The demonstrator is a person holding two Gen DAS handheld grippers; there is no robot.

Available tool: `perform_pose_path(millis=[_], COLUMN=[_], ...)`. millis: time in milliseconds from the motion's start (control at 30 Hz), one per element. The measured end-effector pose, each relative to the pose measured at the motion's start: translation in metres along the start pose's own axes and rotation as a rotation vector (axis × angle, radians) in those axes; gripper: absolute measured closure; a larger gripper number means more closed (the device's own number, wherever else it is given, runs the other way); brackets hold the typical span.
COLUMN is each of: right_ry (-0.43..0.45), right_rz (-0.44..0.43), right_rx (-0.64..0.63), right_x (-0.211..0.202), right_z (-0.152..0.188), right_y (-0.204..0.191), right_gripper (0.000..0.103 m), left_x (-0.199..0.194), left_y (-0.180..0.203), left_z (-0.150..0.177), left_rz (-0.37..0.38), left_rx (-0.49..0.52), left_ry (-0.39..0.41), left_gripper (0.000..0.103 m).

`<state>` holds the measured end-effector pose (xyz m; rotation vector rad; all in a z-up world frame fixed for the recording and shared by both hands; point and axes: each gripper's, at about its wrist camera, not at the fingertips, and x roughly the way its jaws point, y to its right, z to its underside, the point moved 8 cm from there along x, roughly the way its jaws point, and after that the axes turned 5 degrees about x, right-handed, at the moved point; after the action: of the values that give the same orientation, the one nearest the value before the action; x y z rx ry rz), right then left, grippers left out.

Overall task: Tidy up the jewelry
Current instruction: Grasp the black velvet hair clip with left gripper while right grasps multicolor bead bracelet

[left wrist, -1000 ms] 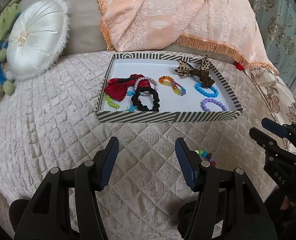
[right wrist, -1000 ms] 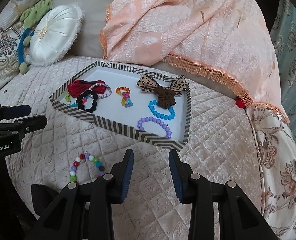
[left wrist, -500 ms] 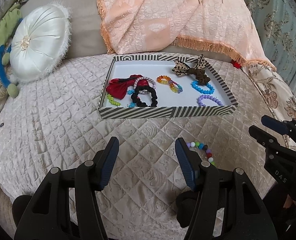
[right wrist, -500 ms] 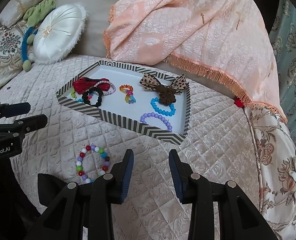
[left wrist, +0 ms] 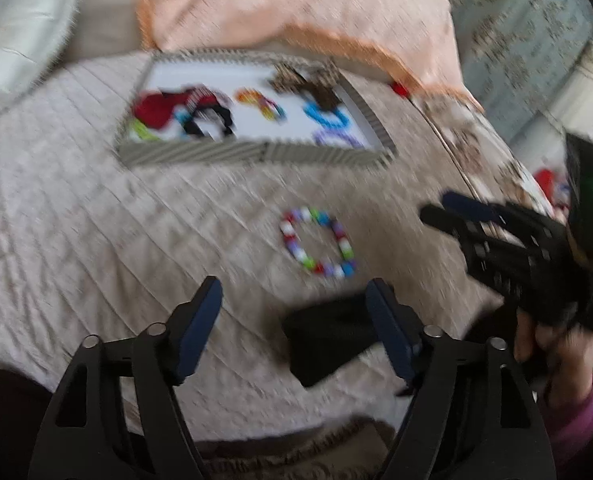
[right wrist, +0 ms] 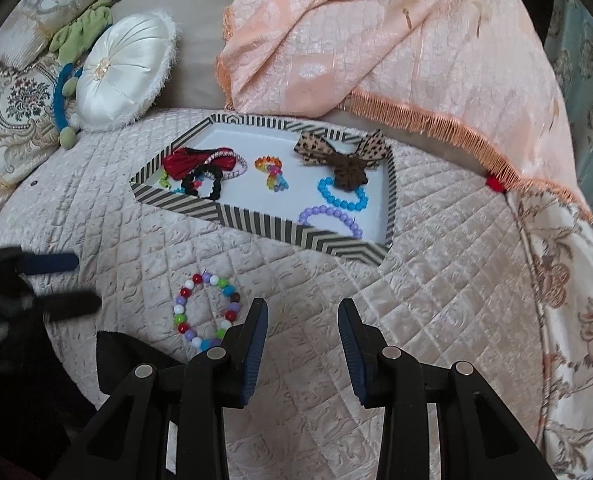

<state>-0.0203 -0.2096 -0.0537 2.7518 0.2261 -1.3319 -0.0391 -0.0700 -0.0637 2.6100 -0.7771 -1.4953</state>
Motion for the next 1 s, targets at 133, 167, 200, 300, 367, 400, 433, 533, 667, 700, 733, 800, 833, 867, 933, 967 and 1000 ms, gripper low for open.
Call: perform_pose_path(millis=[133, 167, 200, 300, 367, 400, 433, 533, 667, 700, 733, 800, 833, 867, 933, 967, 1000], right_ry=[-0.039, -0.046, -0.056, -0.091, -0.111, -0.125, -0.139, -0.164, -0.170, -0.155, -0.150, -0.141, -0.131, -0.112, -0.085, -0.066, -0.044], right_rz=[-0.112, -0.135, -0.162, -0.219, -0.244, -0.255, -0.270, -0.292, -0.246, -0.238, -0.235, -0.234, -0.227, -0.224, -0.235, -0.238, -0.237], right_rx=[0.045, 0.057, 0.072, 0.090, 0.085, 0.084, 0.082, 0.069, -0.002, -0.017, -0.023, -0.018, -0.021, -0.021, -0.002, 0.007, 0.012], right_x=[0.011, 0.014, 0.018, 0.034, 0.045, 0.052, 0.059, 0.076, 0.091, 0.091, 0.091, 0.089, 0.086, 0.080, 0.071, 0.064, 0.057], right_z=[0.003, 0.003, 0.003, 0.003, 0.003, 0.003, 0.003, 0.005, 0.011, 0.011, 0.011, 0.009, 0.008, 0.004, -0.003, -0.008, -0.013], right_y=[-0.006, -0.008, -0.010, -0.018, -0.025, -0.028, -0.032, -0.040, -0.046, -0.046, -0.045, -0.043, -0.042, -0.040, -0.036, -0.034, -0.031], right_gripper=[0.068, 0.068, 0.068, 0.068, 0.068, 0.069, 0.069, 0.069, 0.086, 0.091, 0.092, 0.094, 0.094, 0.094, 0.094, 0.094, 0.094], left_x=[0.013, 0.015, 0.018, 0.029, 0.036, 0.039, 0.043, 0.051, 0.053, 0.053, 0.052, 0.050, 0.048, 0.045, 0.037, 0.034, 0.030], left_y=[0.010, 0.012, 0.015, 0.019, 0.019, 0.017, 0.016, 0.013, 0.006, 0.004, 0.002, 0.001, 0.000, 0.000, -0.001, -0.002, -0.004], left_z=[0.017, 0.020, 0.022, 0.027, 0.026, 0.027, 0.026, 0.026, 0.020, 0.019, 0.018, 0.016, 0.015, 0.014, 0.008, 0.006, 0.003], left_rz=[0.037, 0.048, 0.056, 0.059, 0.050, 0.041, 0.036, 0.063, 0.047, 0.048, 0.050, 0.051, 0.047, 0.041, 0.025, 0.021, 0.012], left_rx=[0.040, 0.048, 0.053, 0.056, 0.056, 0.051, 0.040, 0.009, -0.008, -0.016, -0.021, -0.028, -0.025, -0.020, -0.014, -0.012, -0.009], left_ry=[-0.062, -0.074, -0.082, -0.107, -0.117, -0.122, -0.127, -0.141, -0.122, -0.118, -0.114, -0.102, -0.096, -0.085, -0.062, -0.055, -0.044], left_gripper=[0.024, 0.024, 0.024, 0.024, 0.024, 0.024, 0.024, 0.031, 0.068, 0.075, 0.079, 0.083, 0.085, 0.085, 0.086, 0.086, 0.086])
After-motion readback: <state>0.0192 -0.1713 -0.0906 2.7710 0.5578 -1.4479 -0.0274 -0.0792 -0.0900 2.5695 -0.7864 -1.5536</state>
